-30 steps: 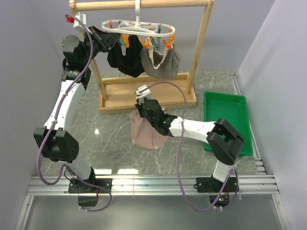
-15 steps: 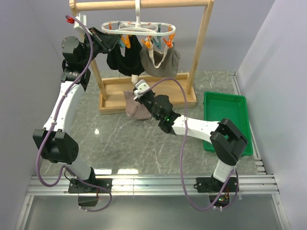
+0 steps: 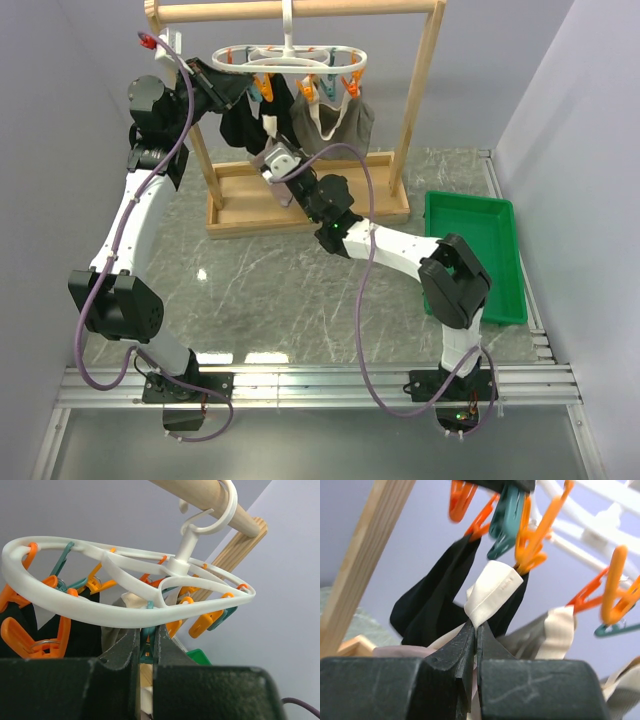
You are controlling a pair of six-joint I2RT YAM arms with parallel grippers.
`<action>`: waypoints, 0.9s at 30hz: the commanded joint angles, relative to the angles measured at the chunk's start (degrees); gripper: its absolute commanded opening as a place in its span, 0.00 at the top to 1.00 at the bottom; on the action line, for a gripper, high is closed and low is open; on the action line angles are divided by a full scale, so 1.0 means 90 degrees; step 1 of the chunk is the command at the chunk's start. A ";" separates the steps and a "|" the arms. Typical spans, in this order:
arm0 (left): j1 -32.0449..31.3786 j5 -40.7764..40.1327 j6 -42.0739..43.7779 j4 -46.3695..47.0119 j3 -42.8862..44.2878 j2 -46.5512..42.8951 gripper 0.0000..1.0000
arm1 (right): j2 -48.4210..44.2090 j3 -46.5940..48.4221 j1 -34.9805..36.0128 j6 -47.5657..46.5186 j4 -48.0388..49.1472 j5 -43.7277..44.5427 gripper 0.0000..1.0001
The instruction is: Clip the underwear to the hanger
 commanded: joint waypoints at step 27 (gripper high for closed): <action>0.0078 0.0234 0.0072 -0.0381 0.0381 -0.0049 1.00 | 0.1249 0.1801 0.0117 -0.2146 0.1459 0.0514 1.00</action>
